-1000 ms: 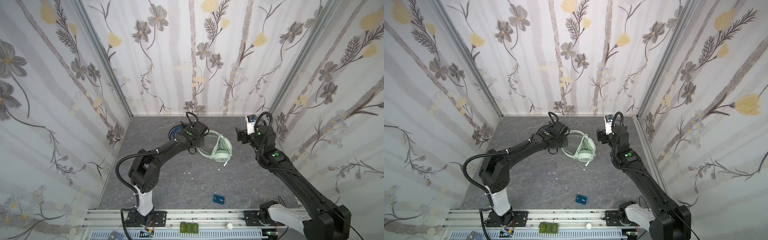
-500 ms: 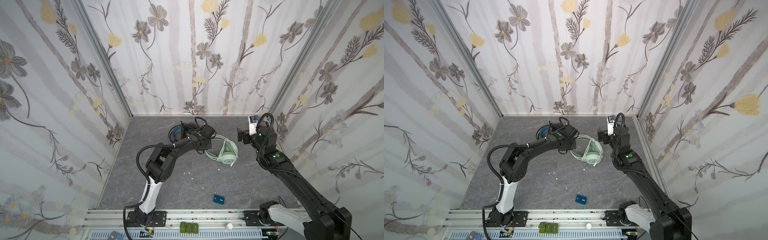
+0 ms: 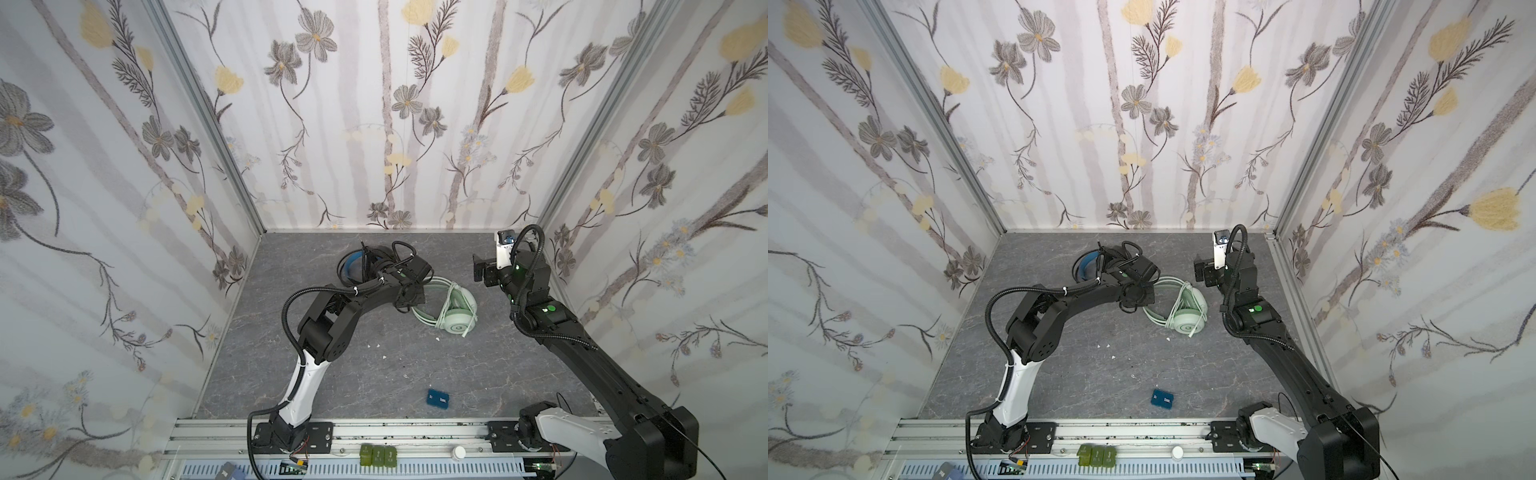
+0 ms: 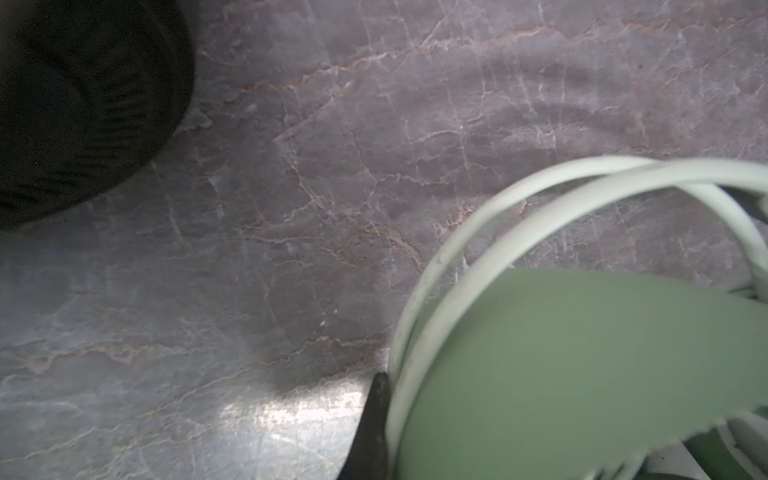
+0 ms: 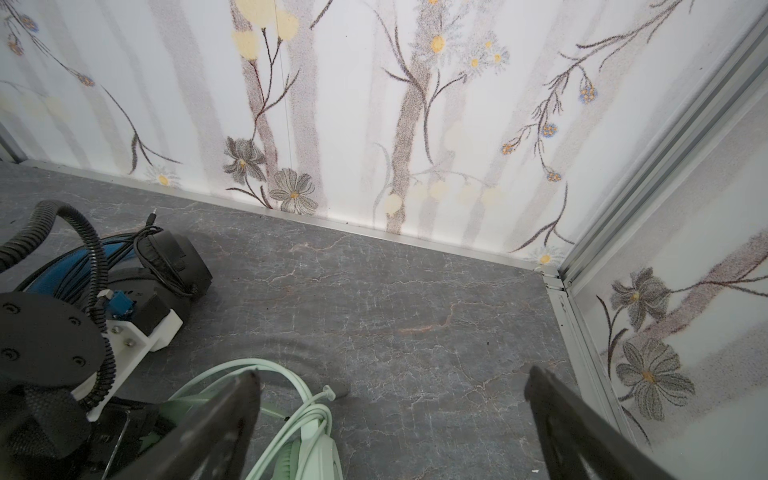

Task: Wrap the headphones
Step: 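Lower the wrapped headset onto the table with the left gripper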

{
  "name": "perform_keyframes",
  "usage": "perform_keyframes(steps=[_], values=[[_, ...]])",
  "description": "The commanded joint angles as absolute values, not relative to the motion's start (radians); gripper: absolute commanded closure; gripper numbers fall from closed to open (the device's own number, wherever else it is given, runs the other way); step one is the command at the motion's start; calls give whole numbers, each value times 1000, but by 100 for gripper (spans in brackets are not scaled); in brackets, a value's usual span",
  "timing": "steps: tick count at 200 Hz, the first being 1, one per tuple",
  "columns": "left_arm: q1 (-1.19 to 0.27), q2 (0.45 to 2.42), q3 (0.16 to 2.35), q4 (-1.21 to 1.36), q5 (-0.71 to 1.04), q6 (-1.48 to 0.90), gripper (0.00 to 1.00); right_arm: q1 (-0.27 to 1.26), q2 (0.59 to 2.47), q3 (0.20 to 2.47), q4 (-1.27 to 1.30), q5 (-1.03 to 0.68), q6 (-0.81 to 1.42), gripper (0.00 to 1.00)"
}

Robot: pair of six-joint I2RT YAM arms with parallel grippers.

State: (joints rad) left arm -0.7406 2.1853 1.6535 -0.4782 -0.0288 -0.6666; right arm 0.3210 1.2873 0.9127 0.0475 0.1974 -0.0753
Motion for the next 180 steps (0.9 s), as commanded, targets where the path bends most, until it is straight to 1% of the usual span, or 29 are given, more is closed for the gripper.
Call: perform_keyframes(steps=[1,10,30,52,68,101,141,159,180], values=[[-739,2189,1651,-422,-7,-702,93,319,1295,927,90,207,-66,0],[-739,2188,1651,-423,-6,-701,88,319,1296,929,91,204,-66,0],[-739,2179,1642,-422,-16,-698,72,319,1296,934,91,206,-67,0],[-739,2163,1630,-421,-26,-694,57,318,1293,936,94,207,-68,0],[-738,2149,1619,-418,-29,-689,52,318,1292,937,94,208,-68,0],[-738,2114,1590,-408,-35,-680,36,316,1286,937,94,209,-68,0],[-739,2036,1528,-397,-35,-658,13,315,1271,930,93,215,-64,0],[-739,1974,1475,-373,-22,-638,7,314,1253,911,95,214,-45,0],[-753,1885,1394,-368,-30,-603,2,310,1212,866,115,253,-6,0]])
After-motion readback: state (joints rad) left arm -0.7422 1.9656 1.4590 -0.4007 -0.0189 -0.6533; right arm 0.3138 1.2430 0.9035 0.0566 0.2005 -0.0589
